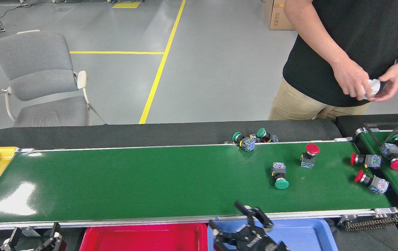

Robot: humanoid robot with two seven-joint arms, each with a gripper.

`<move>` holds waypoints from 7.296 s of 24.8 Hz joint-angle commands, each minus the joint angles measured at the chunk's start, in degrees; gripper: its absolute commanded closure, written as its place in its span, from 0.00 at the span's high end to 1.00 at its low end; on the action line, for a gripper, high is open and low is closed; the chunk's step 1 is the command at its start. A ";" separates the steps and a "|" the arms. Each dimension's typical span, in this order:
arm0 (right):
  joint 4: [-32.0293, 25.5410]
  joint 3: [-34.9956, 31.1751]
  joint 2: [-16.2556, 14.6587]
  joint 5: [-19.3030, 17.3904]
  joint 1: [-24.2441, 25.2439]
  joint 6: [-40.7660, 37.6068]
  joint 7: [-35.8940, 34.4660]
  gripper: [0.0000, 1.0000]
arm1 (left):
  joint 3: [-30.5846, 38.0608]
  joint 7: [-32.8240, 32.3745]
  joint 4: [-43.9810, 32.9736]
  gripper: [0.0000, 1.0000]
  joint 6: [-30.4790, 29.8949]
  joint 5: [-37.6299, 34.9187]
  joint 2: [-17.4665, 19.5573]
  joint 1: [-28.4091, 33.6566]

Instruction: Pick switch part from conveyor to tray

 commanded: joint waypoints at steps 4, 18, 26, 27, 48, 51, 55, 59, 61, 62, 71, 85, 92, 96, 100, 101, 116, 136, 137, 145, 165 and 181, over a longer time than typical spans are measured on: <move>-2.68 -1.32 0.19 0.25 0.96 12.80 -5.21 0.99 | -0.04 0.04 -0.83 1.00 -1.13 0.24 0.42 -0.02; 16.73 12.39 1.77 6.76 -25.05 24.84 4.64 1.00 | -0.83 -0.48 -0.56 1.00 -1.13 0.24 0.60 -1.16; 25.97 14.32 4.49 6.58 -30.77 24.75 5.08 0.29 | -0.92 -0.57 -0.39 1.00 -1.22 0.16 0.60 -2.30; 25.97 14.67 4.41 6.49 -30.94 24.49 5.34 0.20 | -0.92 -0.57 -0.39 1.00 -1.22 0.16 0.60 -2.21; 9.88 29.18 2.03 5.96 -18.11 -11.81 3.41 1.00 | -0.74 -0.57 -0.12 1.00 -0.96 -0.02 0.51 -2.30; 6.81 23.99 1.95 5.61 -16.18 -10.49 3.23 1.00 | -0.13 -0.48 -0.12 1.00 -0.69 0.07 0.42 -1.77; 1.10 8.09 3.00 5.17 -6.60 3.74 -4.41 1.00 | -0.13 -0.48 -0.74 1.00 -0.61 0.07 -0.02 -1.51; -2.16 1.23 2.12 4.47 1.75 11.83 -9.87 1.00 | -0.04 -0.48 -0.74 1.00 -0.52 0.07 -0.02 -1.25; -2.25 -1.50 1.68 2.54 1.93 12.10 -9.69 1.00 | -0.13 -0.48 -0.56 1.00 -0.52 0.07 0.07 -1.16; -2.16 -1.94 1.51 2.01 1.58 12.10 -9.51 1.00 | -0.30 -0.48 -0.21 1.00 -0.52 -0.11 0.07 -1.33; 4.35 -1.94 -8.86 -0.45 -10.02 1.46 -0.55 1.00 | -1.01 -0.48 -0.48 1.00 -0.87 -0.28 0.24 -1.60; 18.94 6.50 -6.32 -0.89 -24.70 -5.48 5.69 1.00 | -2.06 -0.57 -0.21 1.00 -0.87 -0.46 0.42 -2.74; 27.99 6.59 -4.30 -0.72 -32.96 -4.96 5.52 1.00 | -2.33 -1.54 -0.30 1.00 -0.96 -0.46 0.33 -4.06; 32.56 7.12 -1.83 -0.19 -36.57 -4.69 5.34 0.96 | -3.38 -2.07 -0.30 1.00 -0.87 -0.46 0.42 -5.64; 34.75 11.25 -1.92 1.22 -38.32 -4.69 5.43 0.29 | -6.19 -2.50 -0.74 1.00 -0.61 -0.46 0.42 -6.70; 35.11 11.60 -1.92 1.31 -38.41 -4.60 5.43 0.21 | -6.63 -2.77 -0.74 1.00 -0.61 -0.46 0.42 -6.78; 21.92 18.81 -1.83 1.13 -32.61 -6.63 4.64 0.02 | -7.07 -2.86 -1.88 1.00 -0.69 -0.37 0.42 -7.05; 1.62 16.26 -0.43 -0.54 -13.28 -10.93 4.20 1.00 | -26.14 -9.98 9.98 1.00 9.50 -4.06 -1.07 -24.63; 0.57 11.07 0.89 -0.54 -9.94 -10.32 3.23 0.99 | -25.97 -9.98 10.69 1.00 9.59 -4.06 -0.99 -24.80; 0.57 -1.32 1.51 -0.01 -5.10 10.51 -4.15 1.00 | -21.57 -9.54 20.35 1.00 9.41 -4.06 -0.37 -29.99; 26.58 2.81 1.59 4.82 -29.10 23.70 -1.34 1.00 | -18.94 -4.70 33.10 0.04 7.57 -0.99 0.68 -35.79; 31.42 5.36 2.12 4.38 -33.05 25.19 -1.08 0.27 | -19.11 -5.49 -2.85 1.00 -18.54 -1.07 -0.11 -8.72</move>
